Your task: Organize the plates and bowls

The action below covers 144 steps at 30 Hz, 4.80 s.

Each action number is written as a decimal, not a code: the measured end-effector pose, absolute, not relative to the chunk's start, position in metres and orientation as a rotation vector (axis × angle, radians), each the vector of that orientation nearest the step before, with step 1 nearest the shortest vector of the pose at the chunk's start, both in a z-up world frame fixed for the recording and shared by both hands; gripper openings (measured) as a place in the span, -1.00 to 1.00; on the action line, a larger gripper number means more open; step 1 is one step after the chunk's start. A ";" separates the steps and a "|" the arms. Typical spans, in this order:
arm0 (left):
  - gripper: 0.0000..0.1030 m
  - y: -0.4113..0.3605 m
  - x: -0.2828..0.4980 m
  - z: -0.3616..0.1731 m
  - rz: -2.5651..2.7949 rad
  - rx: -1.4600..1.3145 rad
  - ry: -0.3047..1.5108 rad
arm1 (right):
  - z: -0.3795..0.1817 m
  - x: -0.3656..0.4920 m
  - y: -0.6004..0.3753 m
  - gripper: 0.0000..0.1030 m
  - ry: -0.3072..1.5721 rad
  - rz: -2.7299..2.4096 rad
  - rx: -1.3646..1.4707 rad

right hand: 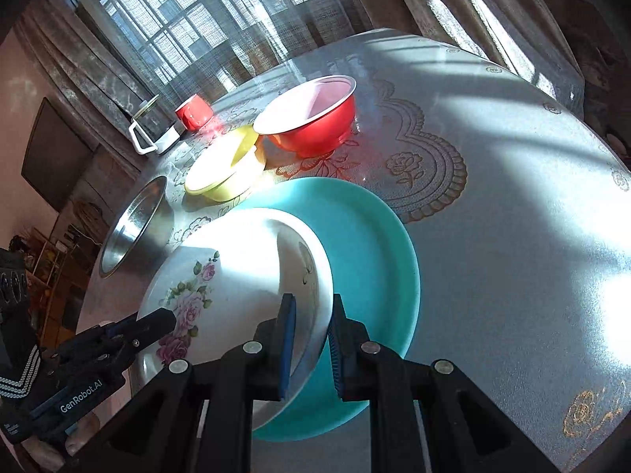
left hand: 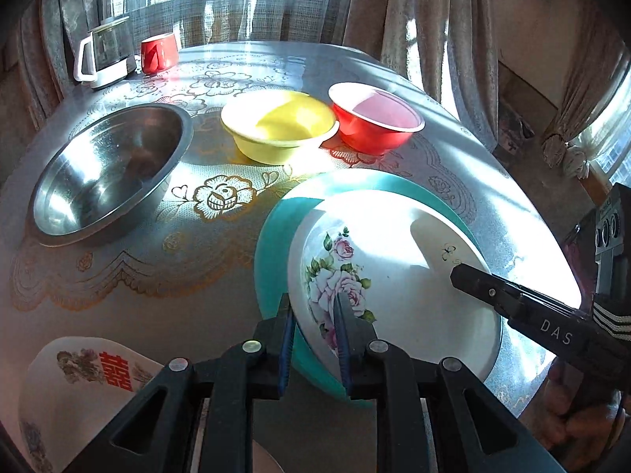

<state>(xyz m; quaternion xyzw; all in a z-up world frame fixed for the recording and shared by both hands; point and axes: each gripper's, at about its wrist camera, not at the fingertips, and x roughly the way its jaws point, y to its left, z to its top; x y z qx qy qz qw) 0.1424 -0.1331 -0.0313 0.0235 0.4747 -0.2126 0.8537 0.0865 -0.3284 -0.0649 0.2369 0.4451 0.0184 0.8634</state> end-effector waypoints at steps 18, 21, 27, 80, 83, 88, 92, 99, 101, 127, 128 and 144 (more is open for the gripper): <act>-0.62 -0.147 0.156 -0.044 -0.396 0.072 1.058 | -0.070 0.095 -0.325 -0.72 0.892 -0.053 0.347; -0.62 -0.146 0.153 -0.044 -0.403 0.065 1.056 | -0.069 0.095 -0.323 -0.68 0.900 -0.049 0.340; -0.62 -0.142 0.149 -0.042 -0.413 0.042 1.043 | -0.069 0.095 -0.324 -0.63 0.909 -0.037 0.365; -0.37 0.024 0.069 0.015 -0.264 -0.178 0.821 | -0.043 0.051 -0.210 -0.18 0.915 0.510 0.446; -0.37 0.052 0.062 0.012 -0.232 -0.205 0.812 | -0.051 0.052 -0.196 -0.18 0.951 0.538 0.435; -0.39 0.105 0.046 -0.004 -0.159 -0.265 0.826 | -0.060 0.053 -0.184 -0.18 0.982 0.561 0.426; -0.42 0.140 0.033 -0.021 -0.144 -0.346 0.850 | -0.068 0.054 -0.177 -0.18 1.000 0.571 0.426; -0.41 0.149 0.018 -0.043 -0.188 -0.394 0.822 | -0.076 0.053 -0.166 -0.39 1.020 0.589 0.407; -0.41 0.149 0.019 -0.047 -0.213 -0.415 0.826 | -0.076 0.052 -0.163 -0.45 1.022 0.591 0.389; -0.53 0.105 0.030 -0.059 -0.285 -0.257 0.892 | -0.074 0.046 -0.149 -0.59 0.994 0.618 0.270; -0.53 0.105 0.030 -0.059 -0.286 -0.261 0.893 | -0.074 0.046 -0.149 -0.58 0.993 0.620 0.269; -0.48 0.095 0.033 -0.059 -0.261 -0.221 0.893 | -0.074 0.048 -0.150 -0.54 1.001 0.608 0.255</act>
